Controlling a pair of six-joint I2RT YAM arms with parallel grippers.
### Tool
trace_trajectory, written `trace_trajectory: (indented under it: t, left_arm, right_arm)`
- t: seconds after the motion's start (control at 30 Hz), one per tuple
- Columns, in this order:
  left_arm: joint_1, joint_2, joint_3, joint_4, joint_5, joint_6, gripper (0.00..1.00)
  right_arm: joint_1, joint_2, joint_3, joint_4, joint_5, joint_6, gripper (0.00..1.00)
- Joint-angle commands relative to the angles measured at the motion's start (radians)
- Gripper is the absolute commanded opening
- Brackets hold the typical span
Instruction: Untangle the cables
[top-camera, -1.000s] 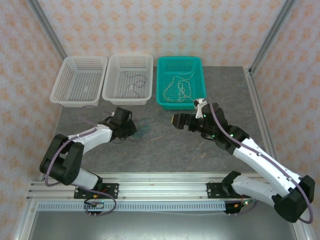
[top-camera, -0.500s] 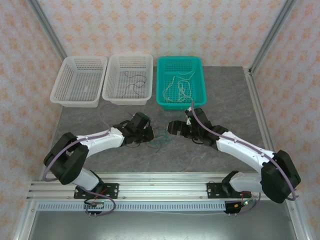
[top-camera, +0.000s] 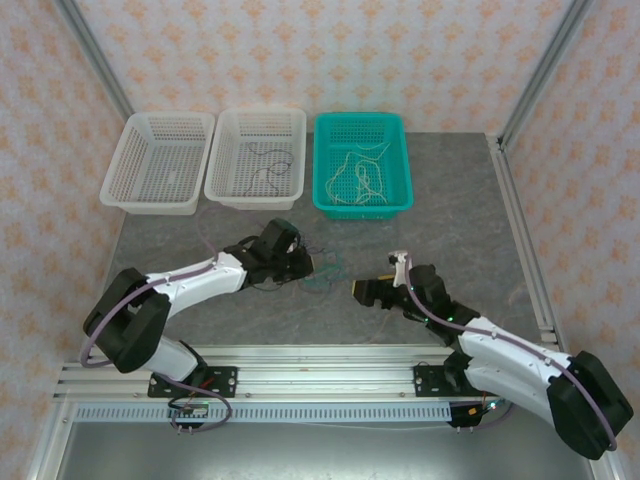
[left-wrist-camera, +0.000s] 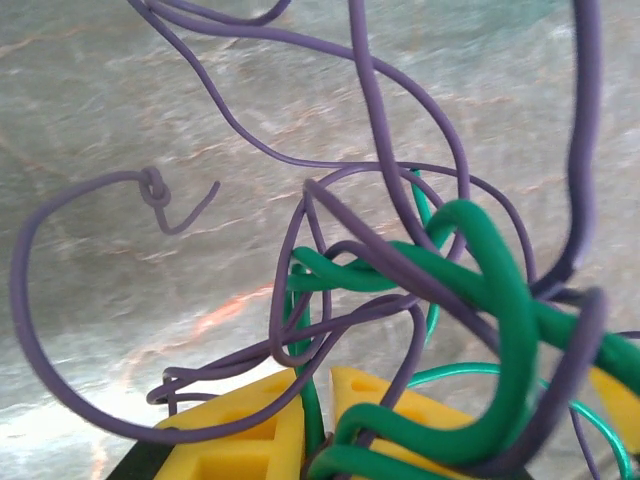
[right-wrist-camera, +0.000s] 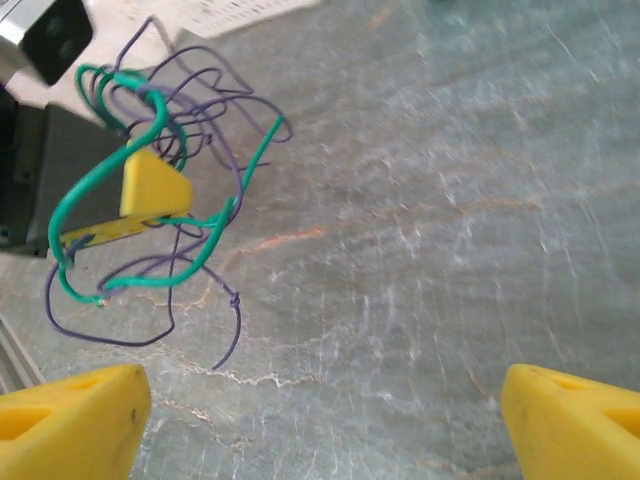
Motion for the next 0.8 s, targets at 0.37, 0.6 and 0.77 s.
trace_trajectory:
  t: [0.37,0.6,0.77]
  left_arm:
    - [0.011,-0.084,0.067,0.061,0.140,-0.109,0.00]
    - [0.013,-0.114,0.075,0.034,0.121,-0.112,0.00]
    - [0.032,-0.153,0.075,-0.025,0.077,-0.103,0.00]
  right_arm:
    - [0.003,0.345,0.069,0.597,-0.184,-0.191,0.71]
    - [0.003,0.560,0.124,0.763,-0.246,-0.086,0.30]
    - [0.003,0.517,0.100,0.704,-0.193,-0.084,0.00]
